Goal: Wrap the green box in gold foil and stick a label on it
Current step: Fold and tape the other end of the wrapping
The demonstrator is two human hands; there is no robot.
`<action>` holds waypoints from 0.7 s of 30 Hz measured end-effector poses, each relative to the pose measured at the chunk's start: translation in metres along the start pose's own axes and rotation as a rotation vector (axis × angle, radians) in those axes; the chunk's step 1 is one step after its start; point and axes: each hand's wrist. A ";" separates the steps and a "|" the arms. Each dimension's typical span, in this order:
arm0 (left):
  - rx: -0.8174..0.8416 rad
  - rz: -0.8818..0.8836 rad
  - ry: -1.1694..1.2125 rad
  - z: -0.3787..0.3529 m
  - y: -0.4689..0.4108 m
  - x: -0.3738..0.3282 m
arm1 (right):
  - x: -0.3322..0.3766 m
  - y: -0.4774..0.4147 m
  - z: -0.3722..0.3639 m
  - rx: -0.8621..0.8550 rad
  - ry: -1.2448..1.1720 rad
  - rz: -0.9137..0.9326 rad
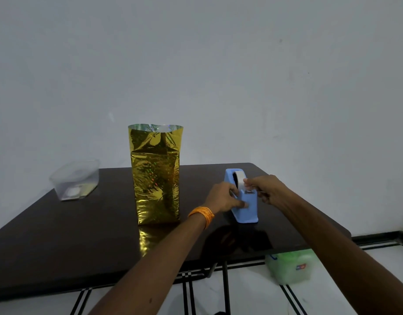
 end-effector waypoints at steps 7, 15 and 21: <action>-0.018 0.006 0.013 -0.002 0.003 -0.002 | 0.001 -0.004 -0.001 -0.039 0.008 0.045; -0.053 0.012 -0.044 -0.006 0.005 -0.007 | 0.004 -0.002 -0.004 -0.155 0.089 0.092; -0.056 -0.002 -0.084 -0.002 0.006 -0.012 | 0.001 0.011 -0.001 -0.142 0.027 0.150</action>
Point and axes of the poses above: each hand's wrist, its own y-axis away from the middle knuckle, its own z-axis out of the back of the hand, x = y × z, and after that the axes turned 5 degrees about x, right-handed
